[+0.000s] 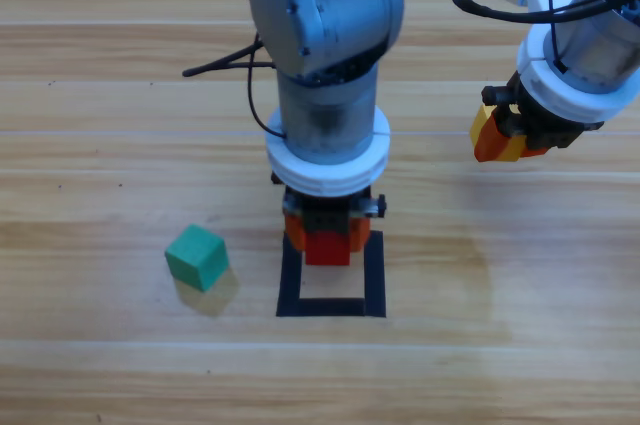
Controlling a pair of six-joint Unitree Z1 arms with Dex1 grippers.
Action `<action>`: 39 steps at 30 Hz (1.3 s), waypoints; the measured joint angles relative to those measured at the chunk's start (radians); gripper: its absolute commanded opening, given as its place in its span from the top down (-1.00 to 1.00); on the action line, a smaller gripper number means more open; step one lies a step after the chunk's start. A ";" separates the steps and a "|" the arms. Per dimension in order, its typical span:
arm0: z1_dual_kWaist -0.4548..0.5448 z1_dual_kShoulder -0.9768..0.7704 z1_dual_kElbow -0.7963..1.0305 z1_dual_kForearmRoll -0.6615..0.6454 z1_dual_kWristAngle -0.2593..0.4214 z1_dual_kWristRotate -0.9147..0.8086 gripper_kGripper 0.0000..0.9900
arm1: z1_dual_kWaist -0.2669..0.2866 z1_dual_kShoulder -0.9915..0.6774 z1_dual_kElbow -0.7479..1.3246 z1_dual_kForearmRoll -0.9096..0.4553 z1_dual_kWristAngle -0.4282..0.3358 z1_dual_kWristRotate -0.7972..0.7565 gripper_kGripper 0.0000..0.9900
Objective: Stack the blocks in the rectangular block: red at the bottom, yellow in the middle, green on top
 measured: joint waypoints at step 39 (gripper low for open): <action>-0.049 0.000 0.171 -0.184 0.006 -0.010 0.94 | 0.000 0.000 0.000 0.000 -0.001 0.000 0.65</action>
